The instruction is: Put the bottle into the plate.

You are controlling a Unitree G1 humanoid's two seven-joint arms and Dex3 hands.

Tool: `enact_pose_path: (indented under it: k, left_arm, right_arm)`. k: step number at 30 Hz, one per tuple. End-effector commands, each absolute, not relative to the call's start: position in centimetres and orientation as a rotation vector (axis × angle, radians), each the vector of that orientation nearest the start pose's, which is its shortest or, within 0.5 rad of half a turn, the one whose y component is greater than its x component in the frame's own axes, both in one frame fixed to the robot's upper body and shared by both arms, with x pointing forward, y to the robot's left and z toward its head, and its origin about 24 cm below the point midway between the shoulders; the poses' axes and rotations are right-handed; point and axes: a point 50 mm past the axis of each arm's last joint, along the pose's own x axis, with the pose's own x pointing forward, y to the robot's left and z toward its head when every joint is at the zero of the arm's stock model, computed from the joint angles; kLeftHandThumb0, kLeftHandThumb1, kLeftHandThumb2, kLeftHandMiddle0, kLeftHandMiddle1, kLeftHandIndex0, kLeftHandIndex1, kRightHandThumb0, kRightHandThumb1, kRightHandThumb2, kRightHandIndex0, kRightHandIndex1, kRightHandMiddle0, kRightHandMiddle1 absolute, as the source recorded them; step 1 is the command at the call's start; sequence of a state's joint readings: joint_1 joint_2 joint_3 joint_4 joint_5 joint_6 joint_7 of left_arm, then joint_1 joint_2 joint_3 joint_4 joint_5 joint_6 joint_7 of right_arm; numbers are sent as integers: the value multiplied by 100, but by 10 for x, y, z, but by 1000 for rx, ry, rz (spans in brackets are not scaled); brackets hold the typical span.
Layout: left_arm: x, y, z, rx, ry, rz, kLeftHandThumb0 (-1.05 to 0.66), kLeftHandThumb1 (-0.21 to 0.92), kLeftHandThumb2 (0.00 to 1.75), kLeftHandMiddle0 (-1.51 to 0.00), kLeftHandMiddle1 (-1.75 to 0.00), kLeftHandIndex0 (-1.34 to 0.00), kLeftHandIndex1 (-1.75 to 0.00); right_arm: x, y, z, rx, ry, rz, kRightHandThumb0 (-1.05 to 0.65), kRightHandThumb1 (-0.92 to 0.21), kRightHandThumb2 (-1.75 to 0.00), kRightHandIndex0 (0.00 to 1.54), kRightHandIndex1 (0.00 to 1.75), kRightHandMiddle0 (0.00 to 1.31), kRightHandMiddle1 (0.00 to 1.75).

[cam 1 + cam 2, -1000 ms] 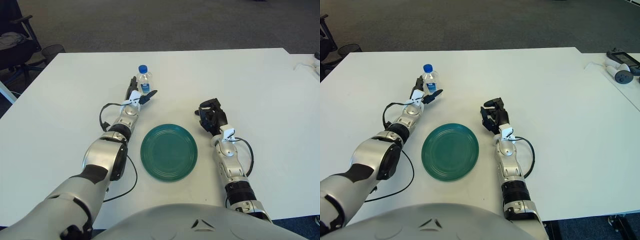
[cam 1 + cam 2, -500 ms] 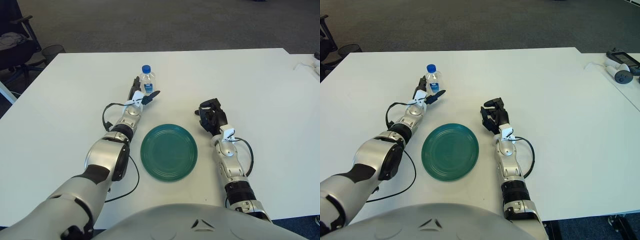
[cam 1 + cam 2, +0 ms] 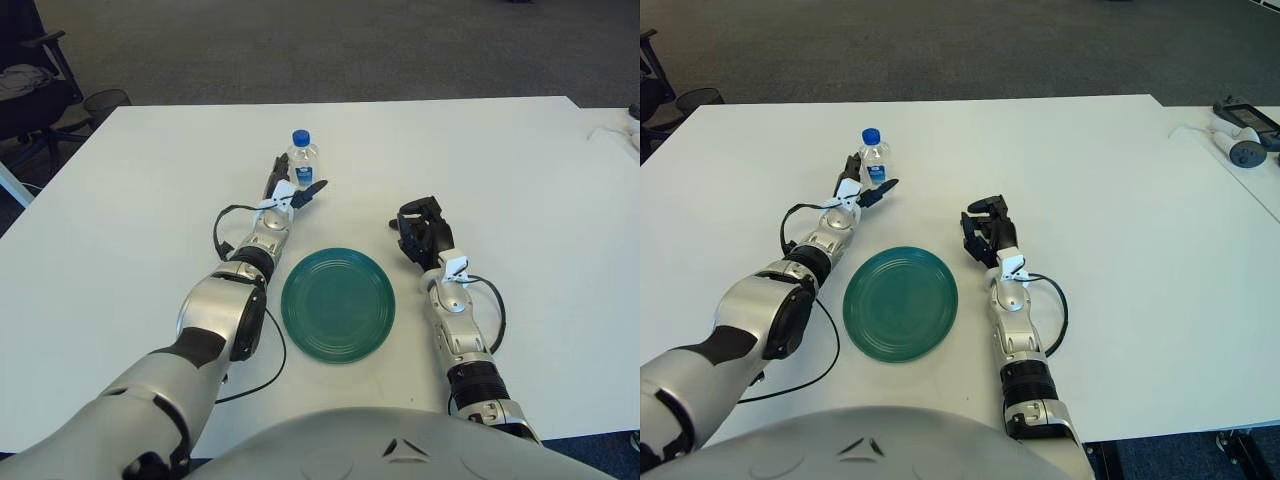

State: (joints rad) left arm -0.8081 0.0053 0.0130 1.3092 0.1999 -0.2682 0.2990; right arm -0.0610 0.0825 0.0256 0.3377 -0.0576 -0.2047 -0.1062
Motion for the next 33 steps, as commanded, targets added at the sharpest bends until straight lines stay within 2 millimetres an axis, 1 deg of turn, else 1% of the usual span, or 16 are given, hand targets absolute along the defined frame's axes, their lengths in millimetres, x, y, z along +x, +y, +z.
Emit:
enact_pose_path:
  k: [1,3,4,5,6,7,8,9,11,13,17,21,22,25,30,33]
  left_arm:
    - [357,110,13,317,248,69,-105,92,6,-19,-41,0,-69]
    - [357,110,13,317,249,80,-104,92,8,-14,-63,0,-77]
    - [357,110,13,317,248,86,-104,92,8,-13,-67,0,-79]
    - [357,110,13,316,248,90,-102,92,7,-13,-81,0,-97]
    - [357,110,14,316,247,93,-101,92,7,-13,-91,0,-109]
    - [357,110,14,315,244,97,-101,92,7,-13,-94,0,-114]
    - [357,110,14,316,239,102,-98,92,6,-17,-111,0,-134]
    - [357,110,14,317,234,106,-91,90,5,-26,-134,-6,-149]
    - [357,110,15,319,219,117,-81,88,4,-44,-154,-21,-161]
    - [356,111,16,319,202,129,-71,87,4,-59,-166,-35,-169]
    - [356,111,17,299,193,145,-58,89,5,-75,-172,-53,-173]
    - [356,108,17,239,202,162,-45,90,8,-90,-174,-66,-174]
    - [356,107,17,233,203,163,-44,89,12,-92,-174,-67,-174]
    - [357,107,18,222,203,166,-39,67,56,-99,-175,-73,-175]
    - [357,105,19,209,203,175,-34,56,81,-106,-175,-77,-175]
    - [358,105,20,211,200,175,-32,54,86,-108,-175,-79,-175]
  right_arm:
    - [225,-124,-51,21,347,-58,-35,-92,-52,41,119,19,175]
    - [225,-124,-51,18,348,-59,-35,-92,-52,40,119,19,175]
    - [225,-125,-51,15,348,-60,-35,-92,-52,40,119,19,175]
    - [225,-125,-51,12,348,-60,-35,-92,-52,40,118,19,175]
    - [225,-125,-51,11,348,-60,-35,-92,-52,40,118,19,175]
    - [225,-125,-51,9,348,-61,-35,-92,-52,40,118,19,175]
    - [224,-125,-51,8,347,-62,-35,-92,-51,40,118,19,175]
    - [224,-125,-51,7,347,-62,-35,-92,-51,40,118,19,175]
    - [224,-125,-51,4,347,-63,-35,-92,-51,41,118,19,175]
    - [224,-125,-52,2,349,-62,-35,-92,-51,41,117,19,175]
    - [224,-126,-52,1,350,-62,-35,-92,-51,41,117,19,175]
    - [223,-126,-52,1,351,-65,-35,-92,-51,42,118,19,175]
    - [223,-126,-52,1,352,-65,-35,-92,-51,42,118,19,175]
    - [223,-126,-52,2,350,-67,-35,-92,-51,42,119,19,175]
    - [222,-126,-53,-2,347,-58,-35,-92,-51,43,119,19,175]
    - [222,-126,-53,-3,347,-59,-35,-92,-51,42,119,19,175]
